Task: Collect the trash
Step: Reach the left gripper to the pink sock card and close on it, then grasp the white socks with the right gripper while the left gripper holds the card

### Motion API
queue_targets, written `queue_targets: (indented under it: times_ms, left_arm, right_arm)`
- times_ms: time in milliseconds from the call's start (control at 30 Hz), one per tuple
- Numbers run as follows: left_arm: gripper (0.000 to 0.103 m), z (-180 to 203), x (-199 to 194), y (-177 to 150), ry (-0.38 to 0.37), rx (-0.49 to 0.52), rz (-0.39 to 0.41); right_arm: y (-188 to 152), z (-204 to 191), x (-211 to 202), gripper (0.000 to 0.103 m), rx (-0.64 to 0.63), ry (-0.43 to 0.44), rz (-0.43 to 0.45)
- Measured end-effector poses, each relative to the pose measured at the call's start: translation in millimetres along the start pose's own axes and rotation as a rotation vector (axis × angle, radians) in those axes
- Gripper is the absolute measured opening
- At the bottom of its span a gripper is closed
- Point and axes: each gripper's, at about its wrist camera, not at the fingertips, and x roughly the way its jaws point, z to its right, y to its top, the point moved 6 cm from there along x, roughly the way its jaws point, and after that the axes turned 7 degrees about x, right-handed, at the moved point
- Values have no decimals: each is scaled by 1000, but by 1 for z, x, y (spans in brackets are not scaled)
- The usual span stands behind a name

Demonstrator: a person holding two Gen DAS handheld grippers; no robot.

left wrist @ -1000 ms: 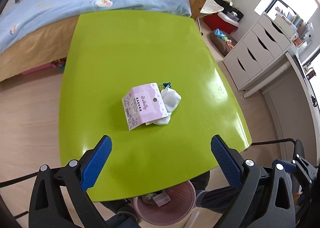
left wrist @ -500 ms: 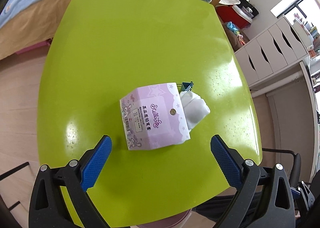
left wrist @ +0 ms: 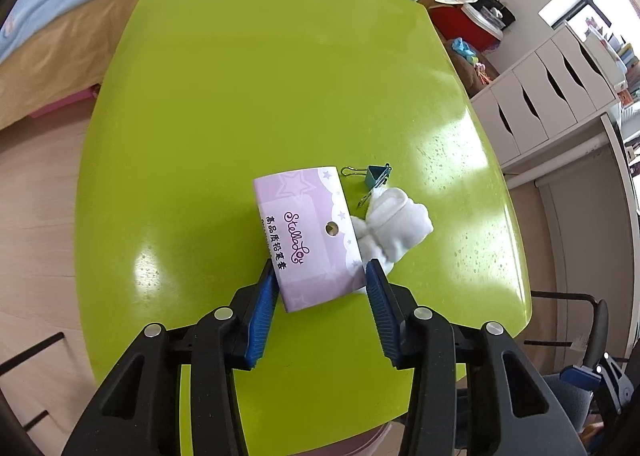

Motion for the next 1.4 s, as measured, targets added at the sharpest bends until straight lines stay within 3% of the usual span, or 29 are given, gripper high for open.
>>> queue_targets:
  times_ms: [267,600,833,1067,1267,1333,1367,1400]
  left_arm:
    - [43,-3,-21,-4,21,22,48]
    - [43,-12,-49,-19,47,31,91]
    - [43,-17,-63,-28,56,33,117]
    - [43,-20,-69,-35,50,24,125]
    - [43,-25,-67,-41,46,14,120]
    - [43,-26,-65,-43,43,11,117]
    - [43,-26,-65,-43,42,10,117]
    - [43,-26,-65,-44,40,9,116]
  right_arm:
    - [15,-7,7,97,-15,12,-3]
    - [65,-19,34,97,-25,15,-24]
    - [111,-18,74,97,17,19,-81]
    - [135,-2,125,95,95,12,-173]
    - [136,6,145,64,128,23,-217]
    - [137,6,147,50,129,24,-221]
    - [138,5,147,36,129,26,-221]
    - [138,6,147,29,126,23,-217]
